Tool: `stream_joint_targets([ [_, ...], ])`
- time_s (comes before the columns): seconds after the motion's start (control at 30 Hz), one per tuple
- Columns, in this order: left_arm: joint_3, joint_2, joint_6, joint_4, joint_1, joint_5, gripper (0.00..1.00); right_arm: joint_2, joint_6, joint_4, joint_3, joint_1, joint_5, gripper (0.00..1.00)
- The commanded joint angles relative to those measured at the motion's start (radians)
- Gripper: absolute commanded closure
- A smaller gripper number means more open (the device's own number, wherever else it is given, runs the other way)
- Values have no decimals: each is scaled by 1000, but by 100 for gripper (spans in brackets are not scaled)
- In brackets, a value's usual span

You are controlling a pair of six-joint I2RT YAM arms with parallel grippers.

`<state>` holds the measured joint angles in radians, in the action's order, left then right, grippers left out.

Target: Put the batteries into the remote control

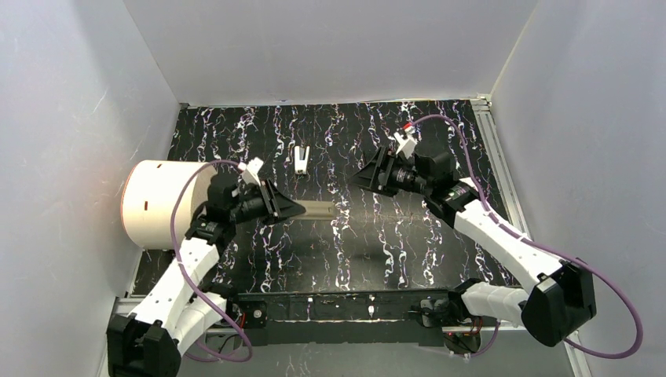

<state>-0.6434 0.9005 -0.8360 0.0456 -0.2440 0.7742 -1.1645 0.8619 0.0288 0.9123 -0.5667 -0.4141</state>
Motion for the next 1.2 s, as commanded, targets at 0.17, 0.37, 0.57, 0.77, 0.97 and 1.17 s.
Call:
stream_joint_targets([
  [0.17, 170, 63, -83, -112, -172, -260, 100, -137, 23, -74, -102, -166, 135, 31],
  [0.37, 220, 135, -77, -156, -186, -318, 100, -263, 73, -190, -177, -213, 130, 38],
  [0.57, 284, 215, -134, -252, -187, -321, 100, -353, 109, -260, -201, -226, 83, 42],
  [0.77, 300, 247, -134, -254, -188, -314, 100, -403, 103, -296, -198, -234, 94, 51],
  [0.97, 313, 243, -141, -253, -187, -316, 100, -440, 79, -289, -177, -245, 131, 55],
  [1.17, 319, 236, -139, -253, -187, -318, 100, -451, 47, -295, -174, -245, 147, 55],
])
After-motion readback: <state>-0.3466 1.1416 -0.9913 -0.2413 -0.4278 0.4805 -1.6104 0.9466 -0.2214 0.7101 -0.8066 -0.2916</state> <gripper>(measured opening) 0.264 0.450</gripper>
